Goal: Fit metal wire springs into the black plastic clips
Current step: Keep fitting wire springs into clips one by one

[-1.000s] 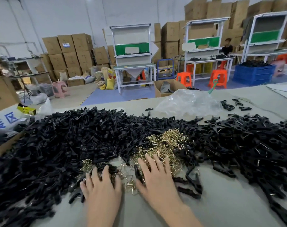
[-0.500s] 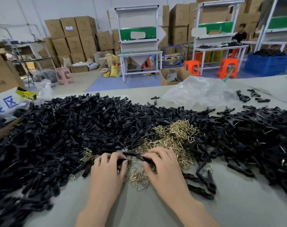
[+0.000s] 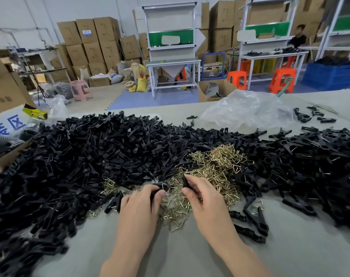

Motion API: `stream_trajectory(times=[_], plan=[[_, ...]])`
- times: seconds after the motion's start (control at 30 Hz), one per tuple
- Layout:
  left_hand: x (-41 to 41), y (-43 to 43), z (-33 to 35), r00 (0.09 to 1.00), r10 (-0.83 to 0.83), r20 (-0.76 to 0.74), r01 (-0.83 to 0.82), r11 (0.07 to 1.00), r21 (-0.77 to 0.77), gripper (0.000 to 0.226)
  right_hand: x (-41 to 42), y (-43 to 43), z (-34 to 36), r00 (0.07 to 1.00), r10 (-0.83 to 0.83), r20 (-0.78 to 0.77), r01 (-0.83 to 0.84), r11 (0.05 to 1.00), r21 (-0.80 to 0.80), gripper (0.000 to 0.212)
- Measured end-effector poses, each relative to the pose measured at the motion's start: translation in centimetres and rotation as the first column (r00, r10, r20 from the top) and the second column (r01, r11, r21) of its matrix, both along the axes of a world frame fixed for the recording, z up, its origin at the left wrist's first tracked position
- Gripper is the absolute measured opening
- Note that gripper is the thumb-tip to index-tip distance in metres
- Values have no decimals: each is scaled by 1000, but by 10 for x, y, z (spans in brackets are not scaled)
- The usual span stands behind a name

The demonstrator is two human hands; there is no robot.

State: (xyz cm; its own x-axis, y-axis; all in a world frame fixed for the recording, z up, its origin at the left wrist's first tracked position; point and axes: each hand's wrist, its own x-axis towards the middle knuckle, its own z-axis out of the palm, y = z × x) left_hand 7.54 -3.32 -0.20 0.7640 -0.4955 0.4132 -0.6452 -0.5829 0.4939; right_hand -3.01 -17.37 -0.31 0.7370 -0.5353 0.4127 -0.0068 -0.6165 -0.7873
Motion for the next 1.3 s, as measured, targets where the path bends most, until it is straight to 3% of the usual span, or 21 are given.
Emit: stream_trajectory(times=[0.33,0.47,0.77,1.03,1.13,1.3], plan=[[-10,2,3,988,-62,-142,35,982,-186,15,0,0,-3,1000,-3,19,2,1000,21,38],[-13,0,6,989,-80,-124,51,974,-222,11,0,1,-3,999,23,37,-26,997,74,36],[-13,-1,6,999,-34,3,33,947,-319,25,-3,2,6,988,108,115,-145,910,388,31],[-25,-5,9,980,-169,-105,114,911,-397,41,0,1,7,966,197,165,-253,840,480,40],[-25,-6,10,982,-172,-77,135,928,-348,38,0,0,5,963,202,177,-264,832,489,38],[-18,-4,5,994,-58,-88,27,946,-322,17,0,-2,4,967,188,174,-252,821,512,34]])
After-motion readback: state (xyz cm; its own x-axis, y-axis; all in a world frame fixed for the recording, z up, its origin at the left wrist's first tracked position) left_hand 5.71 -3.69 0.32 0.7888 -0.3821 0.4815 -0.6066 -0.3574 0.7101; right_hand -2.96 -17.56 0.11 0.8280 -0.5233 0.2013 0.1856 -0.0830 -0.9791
